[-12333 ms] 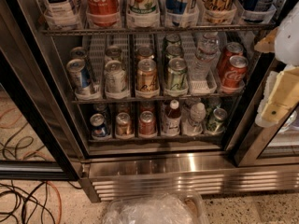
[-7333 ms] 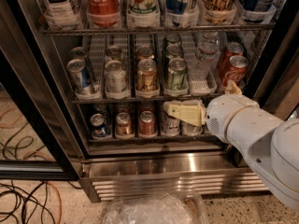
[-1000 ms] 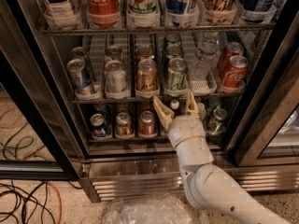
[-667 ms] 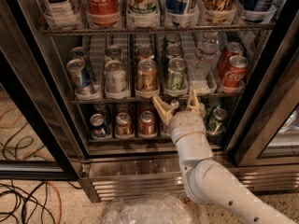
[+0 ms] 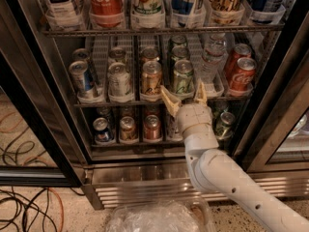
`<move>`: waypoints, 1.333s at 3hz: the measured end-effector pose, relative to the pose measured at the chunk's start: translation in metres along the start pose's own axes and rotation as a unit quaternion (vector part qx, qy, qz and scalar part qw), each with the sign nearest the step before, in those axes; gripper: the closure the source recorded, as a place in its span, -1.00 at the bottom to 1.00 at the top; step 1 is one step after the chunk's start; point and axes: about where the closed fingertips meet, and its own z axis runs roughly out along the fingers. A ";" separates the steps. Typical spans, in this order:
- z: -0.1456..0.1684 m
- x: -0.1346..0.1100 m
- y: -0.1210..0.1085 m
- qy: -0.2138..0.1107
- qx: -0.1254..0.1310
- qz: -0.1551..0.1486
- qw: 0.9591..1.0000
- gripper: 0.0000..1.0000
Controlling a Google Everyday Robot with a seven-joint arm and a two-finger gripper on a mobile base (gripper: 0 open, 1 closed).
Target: Pick green can from middle shelf of fridge
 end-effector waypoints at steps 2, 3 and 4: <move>0.037 0.003 -0.011 -0.007 0.006 -0.011 1.000 -0.38; 0.043 0.005 -0.013 -0.007 0.008 -0.014 1.000 -0.38; 0.043 0.006 -0.013 -0.006 0.010 -0.013 1.000 -0.01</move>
Offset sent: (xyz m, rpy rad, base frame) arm 0.0301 0.0006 -0.0011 -0.0119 -0.0020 0.0022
